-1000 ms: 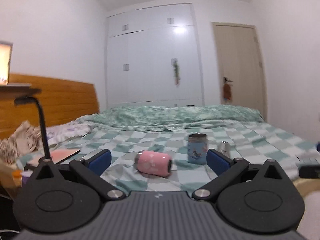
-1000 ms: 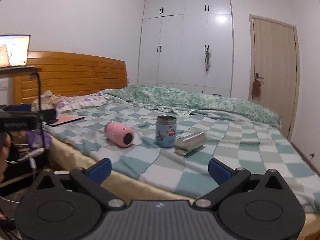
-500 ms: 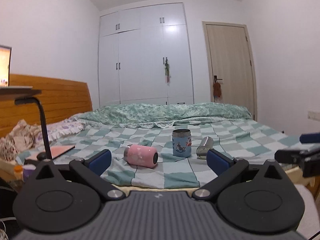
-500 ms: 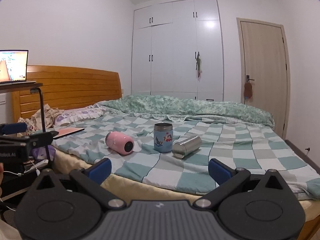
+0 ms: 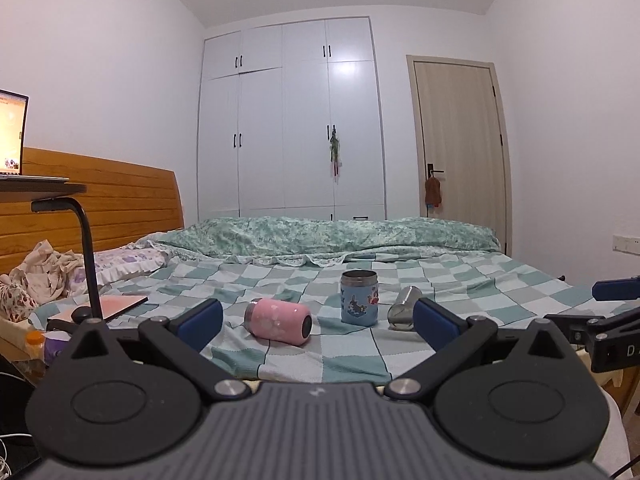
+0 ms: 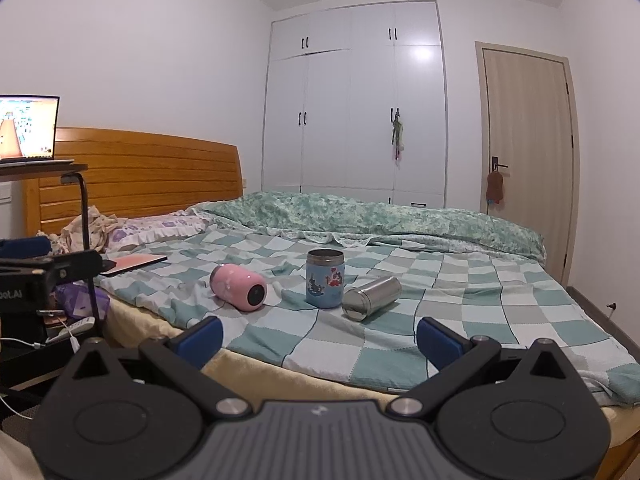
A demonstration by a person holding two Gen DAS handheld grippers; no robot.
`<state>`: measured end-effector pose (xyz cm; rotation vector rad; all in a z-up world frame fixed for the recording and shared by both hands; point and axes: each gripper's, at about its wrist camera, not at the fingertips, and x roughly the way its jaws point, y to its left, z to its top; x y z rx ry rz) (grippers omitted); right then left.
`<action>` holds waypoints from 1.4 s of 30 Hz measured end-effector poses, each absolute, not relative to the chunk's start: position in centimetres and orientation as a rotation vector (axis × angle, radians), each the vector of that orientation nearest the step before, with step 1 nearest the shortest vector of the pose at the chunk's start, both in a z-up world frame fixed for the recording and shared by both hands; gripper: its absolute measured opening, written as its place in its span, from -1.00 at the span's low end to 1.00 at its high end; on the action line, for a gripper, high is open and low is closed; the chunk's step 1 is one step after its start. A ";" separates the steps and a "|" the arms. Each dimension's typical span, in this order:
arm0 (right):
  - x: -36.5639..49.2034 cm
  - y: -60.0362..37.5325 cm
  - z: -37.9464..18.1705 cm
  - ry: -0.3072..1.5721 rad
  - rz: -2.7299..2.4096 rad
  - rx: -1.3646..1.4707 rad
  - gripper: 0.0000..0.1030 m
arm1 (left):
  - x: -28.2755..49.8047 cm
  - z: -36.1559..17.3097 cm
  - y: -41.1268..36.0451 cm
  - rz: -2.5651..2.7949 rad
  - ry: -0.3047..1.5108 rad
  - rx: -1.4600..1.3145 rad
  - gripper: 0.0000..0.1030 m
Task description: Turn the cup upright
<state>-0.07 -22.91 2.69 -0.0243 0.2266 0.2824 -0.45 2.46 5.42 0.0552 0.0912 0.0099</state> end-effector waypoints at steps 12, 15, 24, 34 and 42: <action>0.1 -22.9 2.6 0.233 0.283 -0.021 1.00 | -0.4 5.3 2.5 -0.001 0.099 0.059 1.00; 0.1 -22.9 2.5 0.233 0.282 -0.020 1.00 | -0.4 5.3 2.5 -0.003 0.103 0.061 1.00; 0.0 -22.9 2.4 0.238 0.280 -0.015 1.00 | -0.6 5.2 2.5 -0.006 0.099 0.066 1.00; -0.1 -22.8 2.3 0.241 0.280 -0.014 1.00 | -0.5 5.2 2.4 -0.007 0.101 0.068 1.00; -0.1 -22.8 2.2 0.241 0.278 -0.013 1.00 | -0.6 5.2 2.4 -0.005 0.101 0.068 1.00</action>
